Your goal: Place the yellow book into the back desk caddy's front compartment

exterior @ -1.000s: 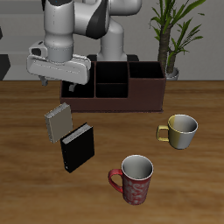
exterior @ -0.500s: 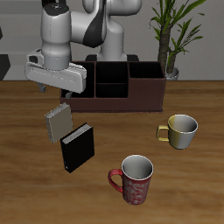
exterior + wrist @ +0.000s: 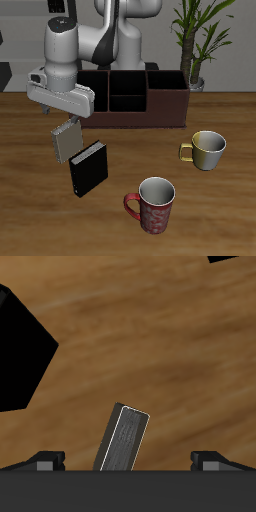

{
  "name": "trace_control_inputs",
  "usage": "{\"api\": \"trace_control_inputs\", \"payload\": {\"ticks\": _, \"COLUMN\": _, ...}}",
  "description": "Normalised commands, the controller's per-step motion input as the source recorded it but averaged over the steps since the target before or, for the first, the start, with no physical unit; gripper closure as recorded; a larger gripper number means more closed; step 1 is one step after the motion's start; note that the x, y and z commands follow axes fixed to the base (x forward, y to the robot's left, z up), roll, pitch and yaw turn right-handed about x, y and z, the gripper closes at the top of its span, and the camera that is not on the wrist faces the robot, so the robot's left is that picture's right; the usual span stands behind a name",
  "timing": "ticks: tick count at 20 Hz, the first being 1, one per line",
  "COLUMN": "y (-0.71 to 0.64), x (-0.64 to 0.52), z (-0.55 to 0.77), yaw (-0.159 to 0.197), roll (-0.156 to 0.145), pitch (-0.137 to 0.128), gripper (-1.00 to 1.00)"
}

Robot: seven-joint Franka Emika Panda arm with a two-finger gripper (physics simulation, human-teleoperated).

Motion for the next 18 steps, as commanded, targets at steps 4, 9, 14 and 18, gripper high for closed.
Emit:
{"api": "trace_control_inputs", "payload": {"ticks": 4, "y": -0.03, "x": 0.0, "z": -0.17, "yaw": 0.003, "roll": -0.004, "pitch": 0.01, "gripper": -1.0}}
{"api": "trace_control_inputs", "payload": {"ticks": 9, "y": -0.03, "x": 0.01, "z": -0.16, "yaw": -0.025, "roll": -0.014, "pitch": 0.017, "gripper": -1.0}}
{"api": "trace_control_inputs", "payload": {"ticks": 14, "y": 0.01, "x": -0.01, "z": -0.21, "yaw": -0.016, "roll": -0.002, "pitch": 0.016, "gripper": -1.0}}
{"api": "trace_control_inputs", "payload": {"ticks": 18, "y": 0.04, "x": 0.02, "z": -0.22, "yaw": -0.024, "roll": 0.005, "pitch": 0.023, "gripper": -1.0}}
